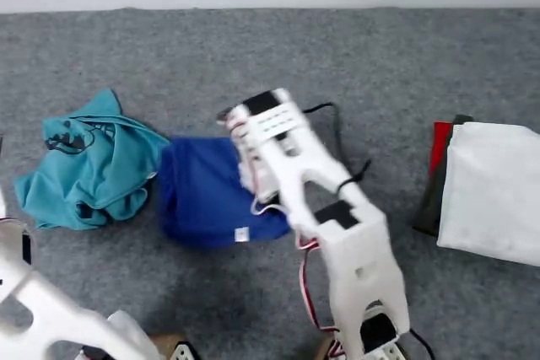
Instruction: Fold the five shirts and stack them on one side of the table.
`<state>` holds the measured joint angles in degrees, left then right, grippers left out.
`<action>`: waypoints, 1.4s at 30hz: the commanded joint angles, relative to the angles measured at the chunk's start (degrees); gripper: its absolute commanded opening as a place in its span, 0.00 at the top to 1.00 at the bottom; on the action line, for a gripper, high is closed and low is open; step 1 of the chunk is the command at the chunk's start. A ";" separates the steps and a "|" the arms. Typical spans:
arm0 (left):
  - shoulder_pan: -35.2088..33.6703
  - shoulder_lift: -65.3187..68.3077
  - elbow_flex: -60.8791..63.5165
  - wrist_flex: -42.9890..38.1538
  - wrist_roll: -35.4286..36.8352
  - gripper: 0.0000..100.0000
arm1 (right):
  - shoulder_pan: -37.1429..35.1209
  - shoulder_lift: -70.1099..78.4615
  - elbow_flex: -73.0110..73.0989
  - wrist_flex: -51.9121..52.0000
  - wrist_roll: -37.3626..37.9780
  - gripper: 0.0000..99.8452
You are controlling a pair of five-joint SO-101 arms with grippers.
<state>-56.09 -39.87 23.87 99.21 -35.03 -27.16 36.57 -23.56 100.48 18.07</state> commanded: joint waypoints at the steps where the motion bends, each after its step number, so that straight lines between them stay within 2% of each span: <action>1: 0.09 -1.32 -2.07 0.35 0.44 0.98 | 9.45 -6.02 1.14 2.51 17.41 0.99; 7: 0.09 -1.32 -2.07 0.35 0.26 0.98 | 24.48 -6.46 -4.48 1.89 45.54 0.99; 9: 0.09 -1.32 -2.07 0.35 0.26 0.98 | 27.30 -5.76 -7.47 -1.54 52.13 0.99; 13: 0.09 -1.32 -1.10 0.35 0.18 0.98 | 29.32 -2.51 -13.71 -11.56 55.38 0.99; 16: 0.09 -1.32 0.66 0.35 0.18 0.98 | 28.53 0.31 -15.56 -12.88 54.95 0.98; 18: 0.00 -1.32 1.80 0.35 0.18 0.98 | 27.30 0.66 -17.23 -10.68 50.11 0.94; 21: -0.18 -1.32 2.07 0.35 0.18 0.98 | 26.24 0.40 -21.54 -5.85 37.98 0.82; 23: 0.00 -1.32 1.89 0.35 0.18 0.98 | 25.71 -0.13 -26.55 -1.36 30.33 0.79; 25: 0.09 -1.41 1.89 0.35 0.18 0.98 | 24.75 -0.84 -30.33 2.77 24.35 0.79; 30: 0.09 -1.41 1.89 0.44 0.18 0.98 | 24.13 -6.20 -28.31 2.51 11.43 0.88; 33: 0.09 -1.41 1.89 0.53 0.18 0.98 | 22.11 -9.45 -20.84 2.51 8.18 0.99; 42: 0.00 -1.41 2.24 0.70 0.18 0.98 | 20.53 -15.34 6.77 0.22 -0.44 0.99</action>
<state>-56.09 -39.87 26.33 99.30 -35.03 -6.07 25.49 -21.54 100.57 20.00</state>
